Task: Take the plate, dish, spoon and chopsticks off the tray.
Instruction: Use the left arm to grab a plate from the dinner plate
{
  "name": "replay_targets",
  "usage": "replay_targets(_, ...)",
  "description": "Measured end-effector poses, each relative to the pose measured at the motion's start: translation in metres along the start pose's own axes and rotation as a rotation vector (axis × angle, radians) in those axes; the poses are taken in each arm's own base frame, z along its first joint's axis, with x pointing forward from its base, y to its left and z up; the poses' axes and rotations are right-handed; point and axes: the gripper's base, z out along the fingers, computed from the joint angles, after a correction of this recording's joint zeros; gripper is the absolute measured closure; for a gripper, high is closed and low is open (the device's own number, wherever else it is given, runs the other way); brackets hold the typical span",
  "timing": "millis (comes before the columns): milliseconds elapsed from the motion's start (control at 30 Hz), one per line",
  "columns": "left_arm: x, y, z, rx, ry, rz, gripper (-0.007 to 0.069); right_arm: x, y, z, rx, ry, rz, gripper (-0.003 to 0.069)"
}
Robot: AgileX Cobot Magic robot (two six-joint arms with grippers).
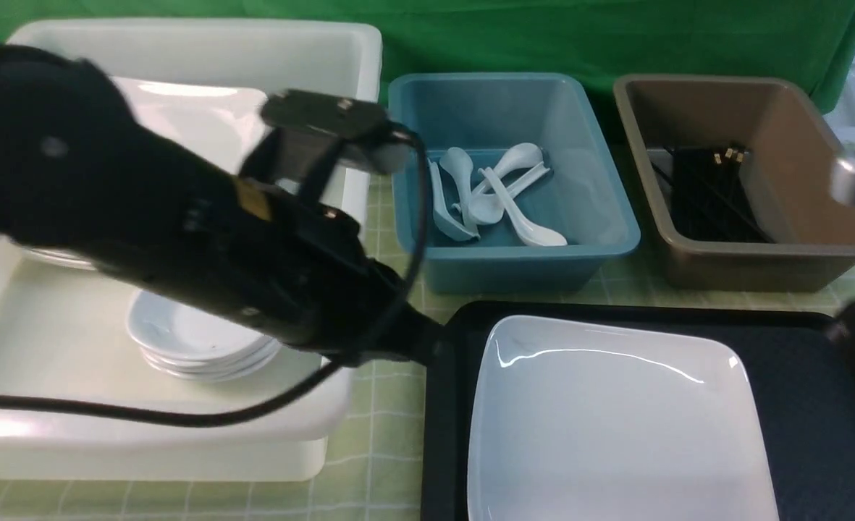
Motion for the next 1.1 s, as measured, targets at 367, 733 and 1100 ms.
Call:
replay_targets(367,-0.012,0.000,0.023,-0.025,0.023,0.040,0.0622,0.073,0.010,0.093,-0.237,-0.064,0.270,0.0149)
replay_targets(733,-0.012,0.002,0.023,-0.047,0.026,0.063,0.0622,0.061,0.023,0.119,-0.236,-0.045,0.262,0.0488)
replay_targets(1100,-0.010,0.001,0.023,-0.040,0.046,0.038,0.0622,0.070,-0.026,0.099,-0.097,-0.083,0.404,0.0502)
